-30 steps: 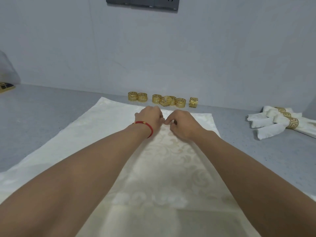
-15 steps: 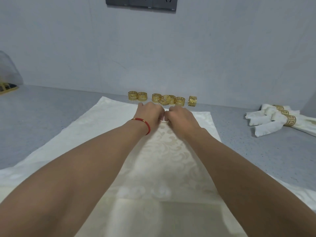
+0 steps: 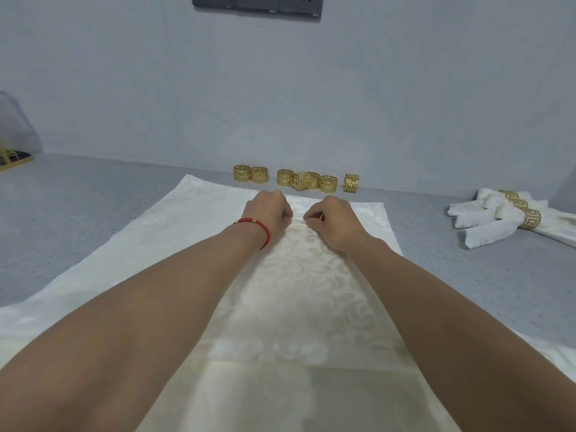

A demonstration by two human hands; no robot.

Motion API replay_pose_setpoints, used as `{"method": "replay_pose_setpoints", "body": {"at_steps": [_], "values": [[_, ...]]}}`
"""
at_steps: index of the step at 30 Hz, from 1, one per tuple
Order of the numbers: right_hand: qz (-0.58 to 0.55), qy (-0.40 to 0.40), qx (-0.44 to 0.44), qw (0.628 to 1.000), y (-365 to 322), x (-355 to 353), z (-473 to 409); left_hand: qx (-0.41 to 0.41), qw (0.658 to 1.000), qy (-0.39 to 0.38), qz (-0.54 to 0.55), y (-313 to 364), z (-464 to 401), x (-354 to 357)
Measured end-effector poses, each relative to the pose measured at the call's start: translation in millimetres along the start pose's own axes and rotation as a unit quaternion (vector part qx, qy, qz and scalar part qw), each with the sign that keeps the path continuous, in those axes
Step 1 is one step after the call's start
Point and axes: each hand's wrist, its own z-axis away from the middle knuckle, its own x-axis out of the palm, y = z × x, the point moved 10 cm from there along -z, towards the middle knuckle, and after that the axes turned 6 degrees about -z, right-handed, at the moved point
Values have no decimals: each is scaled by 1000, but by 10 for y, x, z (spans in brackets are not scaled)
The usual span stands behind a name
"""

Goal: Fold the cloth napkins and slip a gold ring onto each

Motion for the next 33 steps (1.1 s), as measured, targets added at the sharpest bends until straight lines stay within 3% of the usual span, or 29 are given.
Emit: {"method": "replay_pose_setpoints", "body": {"at_steps": [5,11,13,15,17,20,24,28,33], "values": [[48,-6,-6,999,-62,-48,38,63,991,26,-118,106,84,-21],[271,-32,-193,942,-479,29,273,163,957,70,-230,365,290,-148],[266,-51,-200,942,-477,39,306,195,941,53,-272,428,338,-114],[170,-43,-144,974,-387,-52,289,183,949,37,-253,406,355,-133],[44,-10,-72,996,-219,-157,257,122,980,19,-159,252,309,-144],[-4,-11,-5,1000,-42,-126,234,18,1000,17,6,23,298,-157],[94,-17,-29,995,-89,-111,252,-22,998,-32,46,-59,301,-50],[225,-19,-147,963,-383,-146,417,-13,1000,-7,2,-33,311,-178],[307,-40,-237,921,-510,-91,636,139,976,-30,-163,243,457,-195]]}}
